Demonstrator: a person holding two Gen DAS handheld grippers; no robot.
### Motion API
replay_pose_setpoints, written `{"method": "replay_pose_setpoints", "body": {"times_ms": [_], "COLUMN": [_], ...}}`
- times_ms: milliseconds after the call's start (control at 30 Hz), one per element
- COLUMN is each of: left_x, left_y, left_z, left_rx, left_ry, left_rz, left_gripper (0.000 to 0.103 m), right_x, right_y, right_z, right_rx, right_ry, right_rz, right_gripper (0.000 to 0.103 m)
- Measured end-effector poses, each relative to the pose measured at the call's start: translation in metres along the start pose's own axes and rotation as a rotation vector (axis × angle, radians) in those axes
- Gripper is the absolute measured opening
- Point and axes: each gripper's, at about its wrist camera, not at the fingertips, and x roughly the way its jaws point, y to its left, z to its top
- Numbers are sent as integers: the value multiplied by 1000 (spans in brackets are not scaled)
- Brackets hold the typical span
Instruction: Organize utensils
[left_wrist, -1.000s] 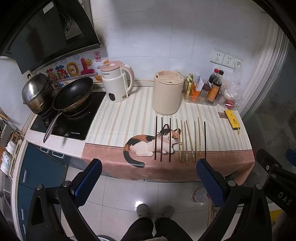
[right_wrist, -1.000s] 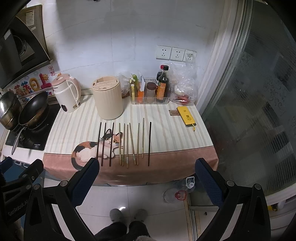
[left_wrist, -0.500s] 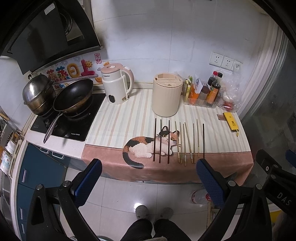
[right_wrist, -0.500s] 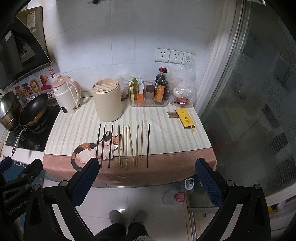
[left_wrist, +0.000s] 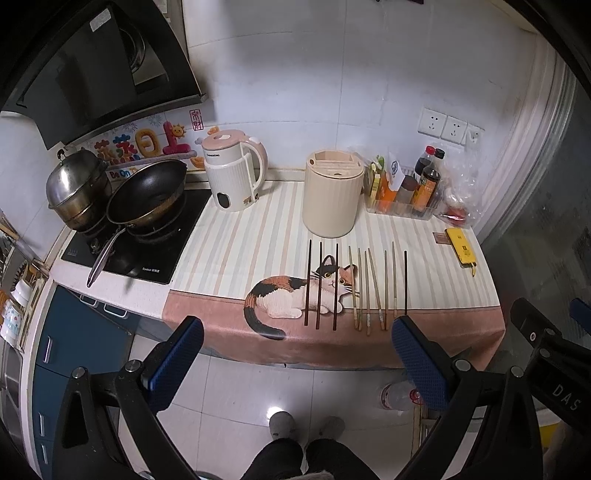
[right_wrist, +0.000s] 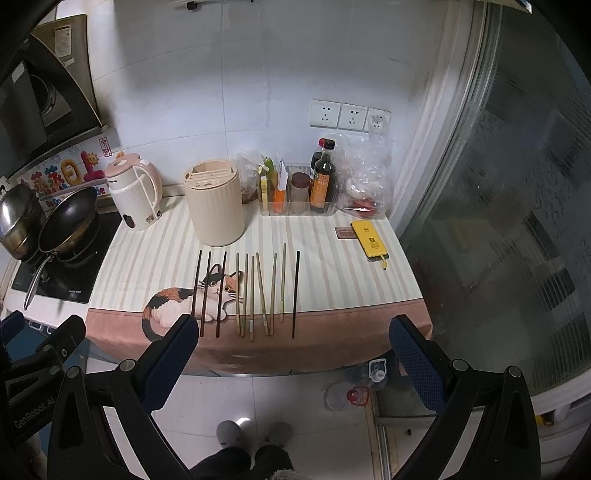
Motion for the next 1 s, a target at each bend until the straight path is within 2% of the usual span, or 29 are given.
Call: {"method": "replay_pose_setpoints", "body": {"times_ms": [267, 367, 533, 633, 800, 933, 1000], "left_x": [1, 4, 31, 56, 109, 154, 177], "left_y": [2, 1, -2, -3, -10, -14, -13], "left_z": [-3, 1, 17, 21, 26, 30, 33], "left_rx": [-1, -8, -15, -22, -7, 14, 14], "left_ry": [-3, -35, -153, -168, -147, -99, -68], "left_rz": [1, 17, 158, 210, 263, 277, 273], "left_gripper": [103, 103, 103, 103, 103, 103, 103], "right_x": [3, 4, 23, 49, 109, 165, 191], "right_y": [0, 0, -7, -17, -31, -28, -26], "right_z": [3, 3, 11, 19, 33, 40, 41], "right_rx": [-3, -3, 19, 44, 69, 56, 58], "right_ry": [3, 2, -27, -46, -34, 14, 58], "right_rz": [5, 2, 9, 5, -31, -67, -57], "right_gripper": [103, 103, 103, 103, 103, 103, 102]}}
